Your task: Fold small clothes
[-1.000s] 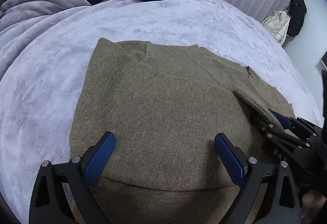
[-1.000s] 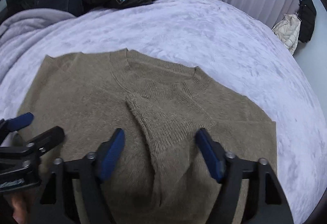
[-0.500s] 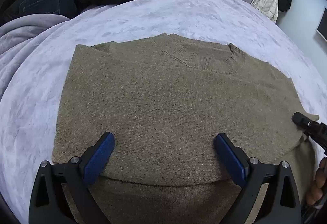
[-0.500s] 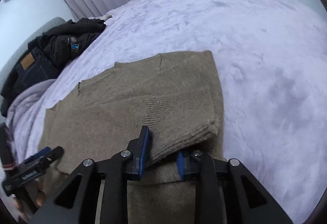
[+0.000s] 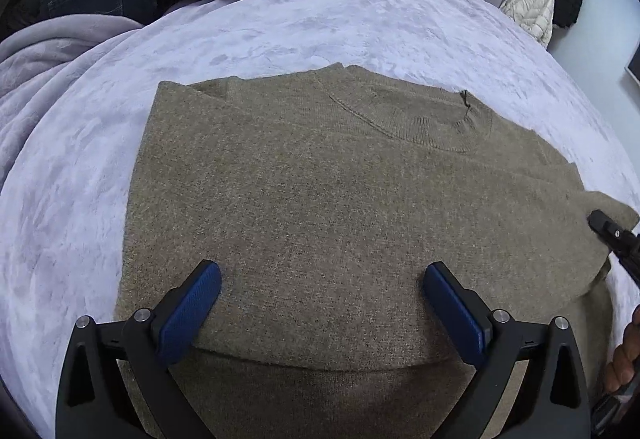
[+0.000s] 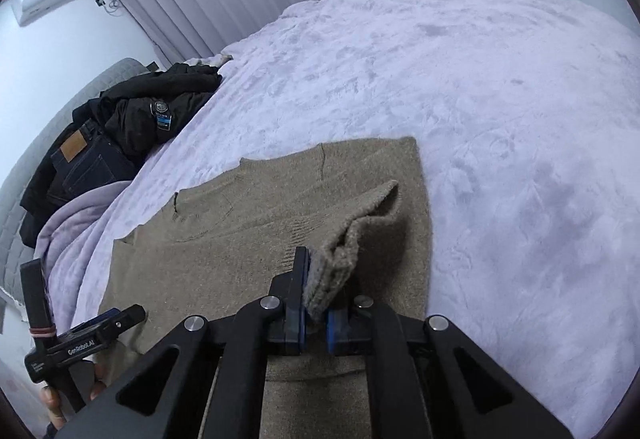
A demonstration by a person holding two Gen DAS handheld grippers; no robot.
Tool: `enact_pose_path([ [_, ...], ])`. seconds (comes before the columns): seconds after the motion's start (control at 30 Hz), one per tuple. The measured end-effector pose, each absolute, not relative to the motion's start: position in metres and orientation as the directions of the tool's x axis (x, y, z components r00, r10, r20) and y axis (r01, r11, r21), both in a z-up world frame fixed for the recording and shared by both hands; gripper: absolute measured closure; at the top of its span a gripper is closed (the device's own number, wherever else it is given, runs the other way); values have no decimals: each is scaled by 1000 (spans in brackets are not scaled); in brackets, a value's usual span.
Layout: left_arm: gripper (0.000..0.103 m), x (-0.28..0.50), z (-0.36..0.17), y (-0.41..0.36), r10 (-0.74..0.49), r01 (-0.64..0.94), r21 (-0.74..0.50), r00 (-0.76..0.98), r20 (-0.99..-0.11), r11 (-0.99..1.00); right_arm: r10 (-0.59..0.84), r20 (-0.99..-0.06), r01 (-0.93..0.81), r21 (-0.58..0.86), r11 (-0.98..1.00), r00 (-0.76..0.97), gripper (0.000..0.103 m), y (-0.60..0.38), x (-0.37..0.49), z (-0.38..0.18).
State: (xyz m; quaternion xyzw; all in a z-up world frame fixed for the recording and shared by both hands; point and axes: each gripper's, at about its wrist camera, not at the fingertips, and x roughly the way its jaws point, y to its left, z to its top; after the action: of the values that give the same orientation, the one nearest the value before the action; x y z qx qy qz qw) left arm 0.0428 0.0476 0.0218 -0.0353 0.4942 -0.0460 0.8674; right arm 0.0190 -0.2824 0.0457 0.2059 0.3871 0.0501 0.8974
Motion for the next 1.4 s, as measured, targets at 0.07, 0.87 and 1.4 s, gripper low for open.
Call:
enact_pose_path([
  [0.07, 1, 43, 23, 48, -112, 42, -105, 505, -856, 994, 239, -726, 95, 387, 917, 645, 94, -282, 31, 34],
  [0.87, 1, 59, 33, 76, -96, 118, -43, 497, -863, 992, 65, -815, -4, 76, 997, 576, 46, -230, 43, 40],
  [1.4, 1, -75, 12, 88, -191, 224, -88, 493, -849, 971, 40, -798, -177, -85, 981, 602, 32, -184, -74, 22],
])
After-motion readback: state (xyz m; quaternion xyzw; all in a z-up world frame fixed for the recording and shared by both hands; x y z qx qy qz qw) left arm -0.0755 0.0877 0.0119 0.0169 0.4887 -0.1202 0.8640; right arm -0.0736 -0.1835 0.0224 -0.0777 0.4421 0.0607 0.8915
